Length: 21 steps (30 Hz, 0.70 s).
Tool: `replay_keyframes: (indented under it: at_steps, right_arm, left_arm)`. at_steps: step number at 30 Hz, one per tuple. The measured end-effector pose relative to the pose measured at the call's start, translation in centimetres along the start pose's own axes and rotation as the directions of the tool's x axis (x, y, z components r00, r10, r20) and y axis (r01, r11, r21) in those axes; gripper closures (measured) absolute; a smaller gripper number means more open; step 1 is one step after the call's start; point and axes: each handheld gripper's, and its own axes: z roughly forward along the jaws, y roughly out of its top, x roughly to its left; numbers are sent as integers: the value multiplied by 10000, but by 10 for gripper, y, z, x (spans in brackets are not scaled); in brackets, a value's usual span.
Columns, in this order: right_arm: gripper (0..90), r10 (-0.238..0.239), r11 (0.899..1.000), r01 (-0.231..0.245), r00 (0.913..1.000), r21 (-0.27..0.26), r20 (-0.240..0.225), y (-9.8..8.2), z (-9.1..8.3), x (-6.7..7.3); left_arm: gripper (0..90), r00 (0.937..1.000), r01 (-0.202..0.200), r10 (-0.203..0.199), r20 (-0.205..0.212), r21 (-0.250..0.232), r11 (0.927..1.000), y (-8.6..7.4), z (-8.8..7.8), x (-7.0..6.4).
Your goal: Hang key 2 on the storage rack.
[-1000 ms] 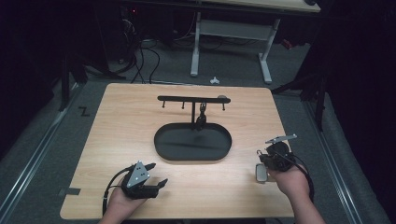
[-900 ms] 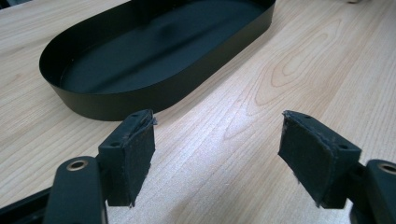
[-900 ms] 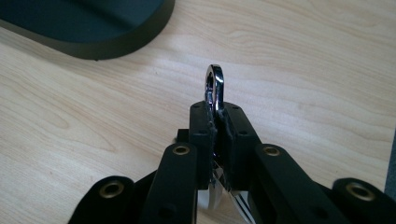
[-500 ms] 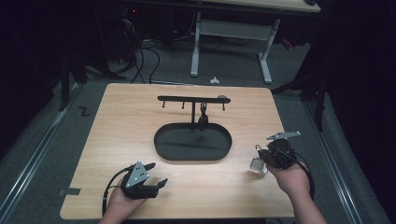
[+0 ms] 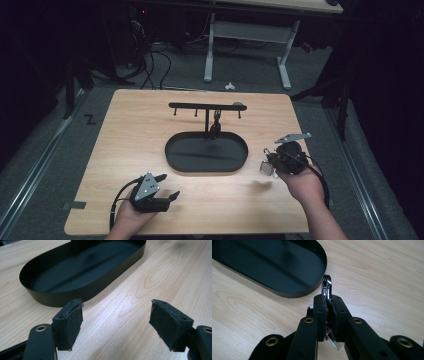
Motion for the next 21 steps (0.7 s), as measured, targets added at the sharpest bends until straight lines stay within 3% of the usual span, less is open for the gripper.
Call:
replay_keyframes:
  at_steps: [13,21]
  right_arm:
    - [841,-794,9967,793,9968,-171,-35,41,-1,21]
    - [841,-904,9958,902,9958,-183,-112,65,2,27]
  left_arm:
    - [267,9999,-114,114,-13,87,9999,0,-1,-3]
    - [268,10000,-71,72,-51,112,9999,-2,-3,-2]
